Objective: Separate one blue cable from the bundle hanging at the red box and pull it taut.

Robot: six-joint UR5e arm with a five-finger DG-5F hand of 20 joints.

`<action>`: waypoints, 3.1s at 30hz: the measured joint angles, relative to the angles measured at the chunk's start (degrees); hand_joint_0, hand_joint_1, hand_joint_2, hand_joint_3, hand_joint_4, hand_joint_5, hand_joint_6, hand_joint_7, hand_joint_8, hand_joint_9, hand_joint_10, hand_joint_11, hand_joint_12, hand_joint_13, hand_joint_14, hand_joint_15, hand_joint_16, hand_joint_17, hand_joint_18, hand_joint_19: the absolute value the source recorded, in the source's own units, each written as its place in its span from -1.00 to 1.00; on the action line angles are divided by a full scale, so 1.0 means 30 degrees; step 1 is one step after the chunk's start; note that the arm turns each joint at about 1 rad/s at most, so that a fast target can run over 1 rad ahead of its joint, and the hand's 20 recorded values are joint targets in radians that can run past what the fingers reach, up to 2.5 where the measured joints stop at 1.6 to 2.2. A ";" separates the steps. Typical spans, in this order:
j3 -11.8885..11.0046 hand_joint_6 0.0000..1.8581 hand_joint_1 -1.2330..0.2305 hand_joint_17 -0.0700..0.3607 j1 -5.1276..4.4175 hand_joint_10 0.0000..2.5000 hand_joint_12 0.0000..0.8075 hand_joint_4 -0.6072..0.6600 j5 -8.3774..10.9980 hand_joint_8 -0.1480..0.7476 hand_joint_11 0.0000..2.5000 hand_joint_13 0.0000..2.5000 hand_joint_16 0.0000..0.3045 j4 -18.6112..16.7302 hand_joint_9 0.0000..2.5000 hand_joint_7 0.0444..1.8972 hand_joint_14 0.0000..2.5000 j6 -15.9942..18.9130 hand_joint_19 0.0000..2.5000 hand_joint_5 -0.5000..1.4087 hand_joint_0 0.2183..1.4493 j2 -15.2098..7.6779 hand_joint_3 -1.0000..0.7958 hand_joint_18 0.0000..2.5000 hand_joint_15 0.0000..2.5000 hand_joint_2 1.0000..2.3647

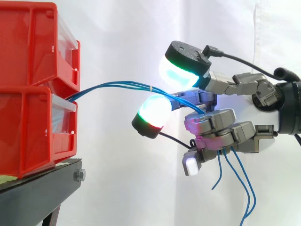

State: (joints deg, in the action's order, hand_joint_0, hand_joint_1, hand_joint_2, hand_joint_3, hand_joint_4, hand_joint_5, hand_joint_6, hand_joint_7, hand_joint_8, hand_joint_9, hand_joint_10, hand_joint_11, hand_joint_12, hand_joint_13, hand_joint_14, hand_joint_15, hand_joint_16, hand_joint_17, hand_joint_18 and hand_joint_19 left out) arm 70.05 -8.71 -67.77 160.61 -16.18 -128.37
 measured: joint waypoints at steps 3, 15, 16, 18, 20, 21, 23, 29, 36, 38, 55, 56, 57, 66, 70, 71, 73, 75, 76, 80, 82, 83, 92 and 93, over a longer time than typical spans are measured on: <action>0.0000 -0.06 0.00 -0.14 -0.0039 -0.35 -0.27 0.02 0.0267 -0.19 0.29 0.05 -0.66 0.0037 -0.06 -0.03 -0.05 -0.0012 -0.33 -0.71 -0.49 -0.0006 -0.44 -0.32 -0.04 -1.00; 0.0000 -0.04 -0.14 -0.17 -0.0121 -0.41 -0.31 -0.03 0.1050 -0.21 0.36 0.07 -0.68 0.0115 -0.03 0.06 -0.10 0.0054 -0.31 -0.70 -0.36 -0.0014 -0.21 -0.32 0.01 -0.97; 0.0000 -0.03 -0.15 -0.17 -0.0119 -0.40 -0.31 -0.03 0.1085 -0.21 0.34 0.07 -0.68 0.0121 -0.03 0.06 -0.11 0.0056 -0.31 -0.70 -0.36 -0.0013 -0.18 -0.32 0.02 -0.97; 0.0000 -0.02 -0.19 -0.17 -0.0118 -0.39 -0.31 -0.05 0.1172 -0.22 0.35 0.07 -0.68 0.0128 -0.03 0.07 -0.12 0.0059 -0.31 -0.70 -0.35 -0.0014 -0.12 -0.32 0.03 -0.97; -0.0037 -0.02 -0.23 -0.17 -0.0116 -0.36 -0.31 -0.07 0.1261 -0.22 0.34 0.07 -0.68 0.0134 -0.05 0.11 -0.15 0.0069 -0.32 -0.70 -0.34 -0.0013 -0.08 -0.31 0.04 -0.96; -0.0076 -0.01 -0.27 -0.17 -0.0116 -0.35 -0.31 -0.09 0.1292 -0.21 0.34 0.06 -0.68 0.0142 -0.06 0.06 -0.18 0.0074 -0.33 -0.71 -0.32 -0.0013 -0.08 -0.32 0.07 -0.96; -0.0185 0.00 -0.33 -0.17 -0.0114 -0.31 -0.31 -0.10 0.1343 -0.24 0.31 0.06 -0.68 0.0157 -0.09 0.04 -0.19 0.0082 -0.35 -0.72 -0.29 -0.0014 -0.09 -0.32 0.07 -0.96; -0.0341 0.00 -0.47 -0.19 -0.0113 -0.27 -0.33 -0.08 0.1434 -0.24 0.28 0.05 -0.70 0.0171 -0.12 0.01 -0.23 0.0092 -0.37 -0.72 -0.18 -0.0013 -0.22 -0.34 0.08 -0.97; -0.0349 0.00 -0.44 -0.20 -0.0132 -0.26 -0.34 -0.01 0.1520 -0.22 0.27 0.07 -0.70 0.0145 -0.11 -0.06 -0.20 0.0097 -0.37 -0.72 -0.19 -0.0013 -0.44 -0.33 0.06 -1.00; -0.0351 -0.02 -0.41 -0.20 -0.0153 -0.27 -0.35 0.00 0.1528 -0.22 0.28 0.07 -0.70 0.0141 -0.11 -0.06 -0.08 0.0105 -0.35 -0.72 -0.27 -0.0014 -0.44 -0.33 0.00 -1.00; -0.0348 -0.05 -0.14 -0.08 -0.0574 -0.18 -0.23 0.13 0.2277 -0.12 0.17 0.09 -0.63 0.0510 -0.11 -0.11 0.33 0.0440 -0.32 -0.72 -0.58 -0.0038 -0.44 -0.23 -0.28 -1.00; -0.0342 -0.05 -0.15 -0.08 -0.0592 -0.19 -0.26 0.13 0.2290 -0.12 0.17 0.09 -0.63 0.0511 -0.11 -0.12 0.33 0.0455 -0.33 -0.72 -0.58 -0.0038 -0.44 -0.23 -0.28 -1.00; -0.0334 -0.05 -0.15 -0.08 -0.0609 -0.19 -0.26 0.13 0.2298 -0.10 0.17 0.09 -0.63 0.0513 -0.11 -0.12 0.33 0.0471 -0.32 -0.72 -0.57 -0.0039 -0.44 -0.23 -0.28 -1.00; -0.0297 -0.02 -0.21 -0.17 -0.0691 -0.28 -0.34 -0.01 0.2372 -0.19 0.31 0.10 -0.68 0.0542 -0.03 0.01 0.29 0.0585 -0.29 -0.71 -0.32 -0.0041 -0.25 -0.23 -0.19 -0.98; -0.0294 -0.02 -0.23 -0.16 -0.0696 -0.27 -0.33 -0.04 0.2375 -0.18 0.32 0.09 -0.68 0.0543 -0.03 0.04 0.29 0.0591 -0.29 -0.71 -0.32 -0.0035 -0.16 -0.23 -0.18 -0.97; -0.0294 -0.01 -0.27 -0.16 -0.0698 -0.26 -0.35 -0.04 0.2376 -0.19 0.32 0.09 -0.68 0.0545 -0.04 0.02 0.28 0.0593 -0.29 -0.72 -0.30 -0.0037 -0.16 -0.23 -0.17 -0.97; -0.0293 -0.01 -0.37 -0.17 -0.0699 -0.23 -0.35 -0.02 0.2375 -0.20 0.28 0.08 -0.68 0.0544 -0.07 -0.02 0.24 0.0601 -0.31 -0.72 -0.24 -0.0032 -0.24 -0.25 -0.16 -0.98; -0.0293 -0.01 -0.41 -0.18 -0.0698 -0.23 -0.35 -0.01 0.2376 -0.21 0.29 0.08 -0.69 0.0545 -0.08 -0.04 0.21 0.0601 -0.33 -0.72 -0.20 -0.0025 -0.36 -0.27 -0.14 -0.99; -0.0293 -0.01 -0.43 -0.18 -0.0699 -0.23 -0.35 -0.01 0.2376 -0.20 0.27 0.08 -0.69 0.0544 -0.08 -0.04 0.19 0.0602 -0.34 -0.72 -0.18 -0.0025 -0.42 -0.27 -0.14 -1.00; -0.0293 -0.02 -0.41 -0.20 -0.0699 -0.24 -0.32 -0.01 0.2376 -0.21 0.29 0.09 -0.70 0.0544 -0.07 -0.06 0.01 0.0609 -0.36 -0.71 -0.24 -0.0027 -0.44 -0.30 -0.05 -1.00; -0.0292 -0.02 -0.35 -0.20 -0.0699 -0.27 -0.32 0.00 0.2376 -0.20 0.30 0.07 -0.70 0.0545 -0.06 -0.06 -0.19 0.0613 -0.34 -0.71 -0.36 -0.0033 -0.44 -0.32 0.01 -1.00; -0.0292 -0.03 -0.30 -0.19 -0.0699 -0.30 -0.28 0.01 0.2376 -0.19 0.31 0.07 -0.69 0.0545 -0.06 -0.05 -0.23 0.0615 -0.33 -0.71 -0.41 -0.0033 -0.44 -0.33 0.03 -1.00; -0.0293 -0.06 -0.01 -0.16 -0.0699 -0.37 -0.26 0.05 0.2376 -0.17 0.32 0.08 -0.68 0.0558 -0.03 -0.03 -0.41 0.0618 -0.33 -0.69 -0.47 -0.0029 -0.44 -0.33 0.06 -1.00; -0.0293 -0.06 -0.01 -0.17 -0.0701 -0.38 -0.27 0.04 0.2376 -0.18 0.33 0.08 -0.68 0.0559 -0.02 -0.01 -0.43 0.0618 -0.32 -0.69 -0.44 -0.0031 -0.44 -0.33 0.09 -1.00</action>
State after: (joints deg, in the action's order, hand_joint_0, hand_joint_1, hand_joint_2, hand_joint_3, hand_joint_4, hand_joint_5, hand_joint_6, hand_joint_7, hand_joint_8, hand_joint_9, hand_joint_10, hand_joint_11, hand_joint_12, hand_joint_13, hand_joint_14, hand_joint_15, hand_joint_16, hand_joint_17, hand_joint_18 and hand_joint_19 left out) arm 69.17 -10.82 -60.64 162.29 -14.33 -128.46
